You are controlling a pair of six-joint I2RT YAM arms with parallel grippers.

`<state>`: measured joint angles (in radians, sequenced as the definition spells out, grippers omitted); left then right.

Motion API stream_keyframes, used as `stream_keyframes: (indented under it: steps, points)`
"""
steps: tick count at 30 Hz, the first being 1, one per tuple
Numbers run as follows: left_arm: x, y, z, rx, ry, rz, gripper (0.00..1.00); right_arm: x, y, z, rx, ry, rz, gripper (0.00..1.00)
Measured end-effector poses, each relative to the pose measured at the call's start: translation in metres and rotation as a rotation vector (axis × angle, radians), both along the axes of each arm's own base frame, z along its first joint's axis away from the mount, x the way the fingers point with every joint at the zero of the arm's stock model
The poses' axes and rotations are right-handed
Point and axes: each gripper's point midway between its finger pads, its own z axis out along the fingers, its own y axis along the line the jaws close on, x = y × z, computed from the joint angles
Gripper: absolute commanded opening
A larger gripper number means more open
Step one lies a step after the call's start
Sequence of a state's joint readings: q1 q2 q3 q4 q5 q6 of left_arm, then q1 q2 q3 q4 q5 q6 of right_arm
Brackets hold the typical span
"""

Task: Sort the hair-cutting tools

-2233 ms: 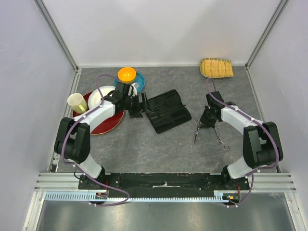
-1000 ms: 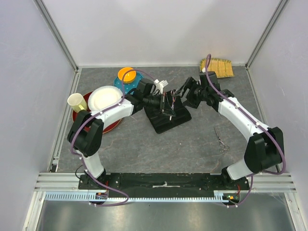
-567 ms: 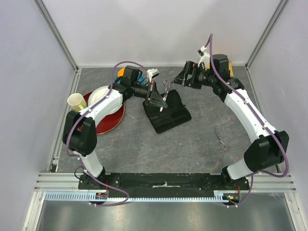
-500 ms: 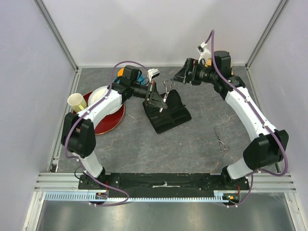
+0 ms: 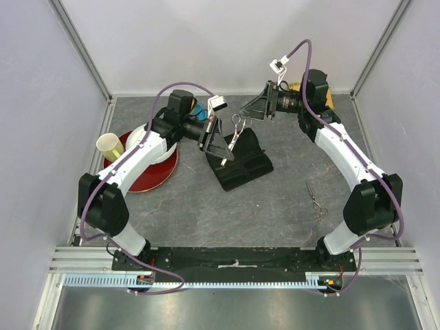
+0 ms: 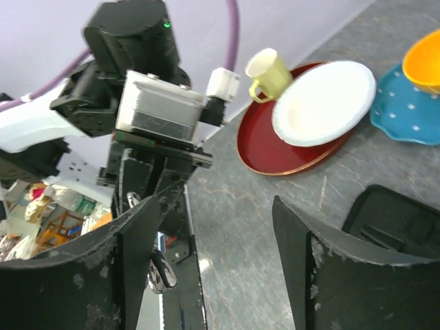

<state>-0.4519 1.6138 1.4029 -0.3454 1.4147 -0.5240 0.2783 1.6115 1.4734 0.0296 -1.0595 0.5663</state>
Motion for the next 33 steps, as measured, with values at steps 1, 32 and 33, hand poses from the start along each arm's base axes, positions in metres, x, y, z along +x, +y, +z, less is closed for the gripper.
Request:
stream_keyframes:
  steps: [1,32,33]
  points:
    - [-0.002,0.000,0.001,-0.007,-0.001,-0.012,0.02,-0.003,0.001,0.003,0.018,-0.007,0.011,0.70]
    - [-0.003,0.005,0.002,-0.011,0.004,-0.015,0.06,-0.049,0.022,0.011,0.095,0.044,0.225,0.00]
    - [-0.002,0.006,0.001,-0.011,-0.001,-0.011,0.23,-0.049,0.021,0.009,0.092,0.056,0.224,0.00]
